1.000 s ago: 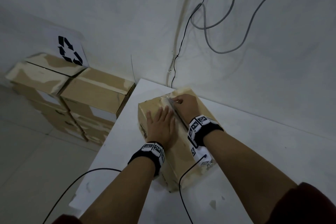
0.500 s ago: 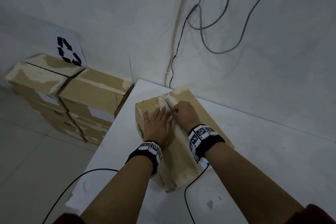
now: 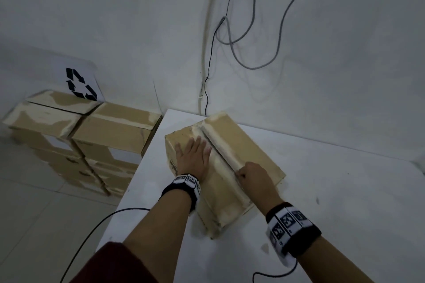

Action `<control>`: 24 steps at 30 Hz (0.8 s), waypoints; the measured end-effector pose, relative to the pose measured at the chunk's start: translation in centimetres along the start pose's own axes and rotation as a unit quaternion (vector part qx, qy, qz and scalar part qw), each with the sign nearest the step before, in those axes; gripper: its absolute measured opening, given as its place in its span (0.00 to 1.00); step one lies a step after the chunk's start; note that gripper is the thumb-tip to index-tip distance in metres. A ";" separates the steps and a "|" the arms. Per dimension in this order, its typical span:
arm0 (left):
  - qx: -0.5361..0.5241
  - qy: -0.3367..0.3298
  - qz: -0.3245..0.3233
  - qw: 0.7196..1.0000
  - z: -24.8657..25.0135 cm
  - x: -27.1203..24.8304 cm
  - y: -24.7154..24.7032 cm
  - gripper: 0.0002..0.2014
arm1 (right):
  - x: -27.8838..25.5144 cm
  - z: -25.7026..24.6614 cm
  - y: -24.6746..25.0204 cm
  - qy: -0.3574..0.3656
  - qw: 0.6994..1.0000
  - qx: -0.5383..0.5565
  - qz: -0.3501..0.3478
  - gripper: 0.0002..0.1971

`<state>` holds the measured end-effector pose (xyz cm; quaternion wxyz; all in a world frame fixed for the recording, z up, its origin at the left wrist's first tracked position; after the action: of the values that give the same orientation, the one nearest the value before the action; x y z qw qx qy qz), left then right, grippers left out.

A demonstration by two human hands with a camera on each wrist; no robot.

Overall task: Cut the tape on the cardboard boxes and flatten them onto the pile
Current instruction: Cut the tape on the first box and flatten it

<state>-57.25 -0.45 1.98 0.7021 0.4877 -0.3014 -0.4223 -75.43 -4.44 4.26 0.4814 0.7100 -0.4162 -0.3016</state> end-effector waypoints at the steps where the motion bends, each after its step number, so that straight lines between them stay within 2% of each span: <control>1: 0.003 -0.001 -0.004 1.000 0.0 0.0 -0.1 0.27 | -0.7 0.4 0.2 -0.002 1.000 0.001 -0.001 0.16; 4: 0.012 -0.006 -0.013 1.000 -0.1 0.1 -0.1 0.27 | -2.6 1.5 0.7 -0.018 1.000 0.002 -0.006 0.16; 8: 0.040 -0.016 -0.027 0.999 -0.3 0.1 0.1 0.28 | -3.6 2.6 1.1 -0.062 0.998 0.003 -0.024 0.09; 14: 0.069 -0.017 -0.080 0.994 -0.1 0.3 0.6 0.33 | -4.5 3.1 2.7 -0.051 0.998 0.024 -0.024 0.13; 17: 0.046 -0.026 -0.072 0.996 0.3 -0.1 0.8 0.35 | -5.5 3.5 2.8 -0.038 0.998 0.043 0.006 0.14; 19: 0.019 -0.094 -0.031 0.995 0.8 -1.1 0.5 0.36 | -5.8 3.7 2.5 -0.026 0.998 0.040 0.027 0.12; 20: 0.005 -0.161 -0.019 0.987 1.6 -1.8 0.4 0.36 | -5.9 3.9 2.5 -0.025 0.998 0.041 0.038 0.11; 22: -0.032 -0.282 -0.038 0.958 3.7 -3.0 0.0 0.34 | -5.4 4.4 2.6 -0.026 0.997 0.051 0.059 0.11; 24: -0.053 -0.311 -0.063 0.947 5.7 -3.5 -0.3 0.29 | -4.5 4.7 3.2 -0.028 0.995 0.055 0.075 0.11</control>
<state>-63.68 0.12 3.59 0.5701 0.3123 -0.4511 -0.6115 -82.42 -3.13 5.70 0.4508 0.6934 -0.4975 -0.2615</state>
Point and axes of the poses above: each hand's wrist, its own x-axis towards the middle knuckle, its own y-axis out of the back of the hand, z = x × y, the point moved 2 cm from there along x, towards the middle knuckle, and after that the axes turned 8 degrees about z, right-handed, at the moved point
